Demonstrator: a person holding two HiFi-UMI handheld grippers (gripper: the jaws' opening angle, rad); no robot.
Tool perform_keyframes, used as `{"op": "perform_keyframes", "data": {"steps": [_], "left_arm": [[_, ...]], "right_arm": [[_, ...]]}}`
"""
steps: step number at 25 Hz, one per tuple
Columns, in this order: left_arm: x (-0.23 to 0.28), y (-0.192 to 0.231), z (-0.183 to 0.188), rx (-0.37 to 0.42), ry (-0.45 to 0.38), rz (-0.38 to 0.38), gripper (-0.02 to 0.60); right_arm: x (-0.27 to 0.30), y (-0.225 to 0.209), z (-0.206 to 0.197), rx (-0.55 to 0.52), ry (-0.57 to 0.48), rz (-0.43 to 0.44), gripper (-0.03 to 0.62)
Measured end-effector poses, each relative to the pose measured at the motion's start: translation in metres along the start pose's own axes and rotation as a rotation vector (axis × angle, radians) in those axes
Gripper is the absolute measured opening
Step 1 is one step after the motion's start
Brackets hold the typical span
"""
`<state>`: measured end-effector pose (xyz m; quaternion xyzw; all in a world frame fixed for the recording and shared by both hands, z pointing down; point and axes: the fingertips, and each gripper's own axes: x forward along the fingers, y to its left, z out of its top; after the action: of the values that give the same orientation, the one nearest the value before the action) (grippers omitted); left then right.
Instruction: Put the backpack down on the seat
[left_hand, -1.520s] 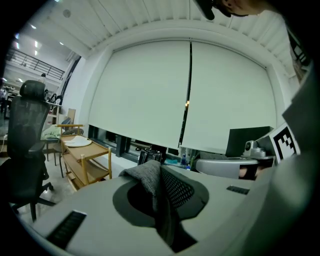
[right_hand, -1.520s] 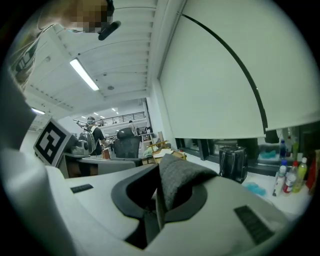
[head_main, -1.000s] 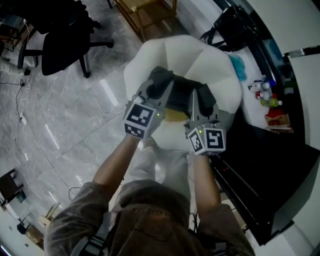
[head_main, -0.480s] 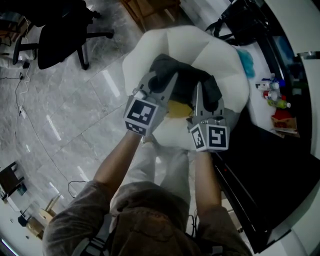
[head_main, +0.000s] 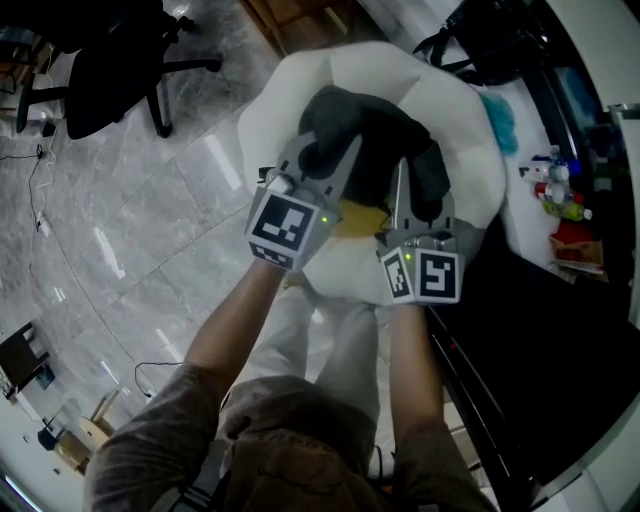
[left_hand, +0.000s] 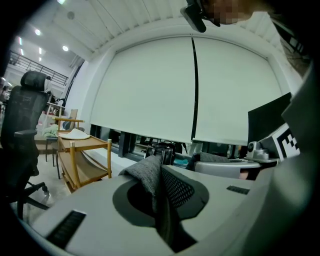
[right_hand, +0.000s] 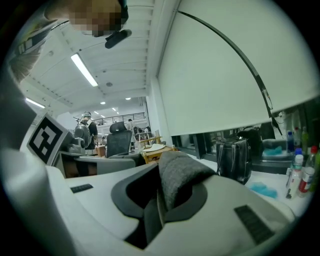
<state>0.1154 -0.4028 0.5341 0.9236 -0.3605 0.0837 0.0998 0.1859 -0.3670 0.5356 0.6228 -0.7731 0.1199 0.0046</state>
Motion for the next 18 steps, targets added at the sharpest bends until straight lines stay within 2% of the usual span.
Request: {"op": "perform_keyframes", "data": {"steps": [18], "left_arm": [[0.043,0.014,-0.064,0.002,-0.009,-0.018,0.034]], "right_arm": [[0.042,-0.020,-0.059,-0.001,-0.013,-0.013,0.033]]}}
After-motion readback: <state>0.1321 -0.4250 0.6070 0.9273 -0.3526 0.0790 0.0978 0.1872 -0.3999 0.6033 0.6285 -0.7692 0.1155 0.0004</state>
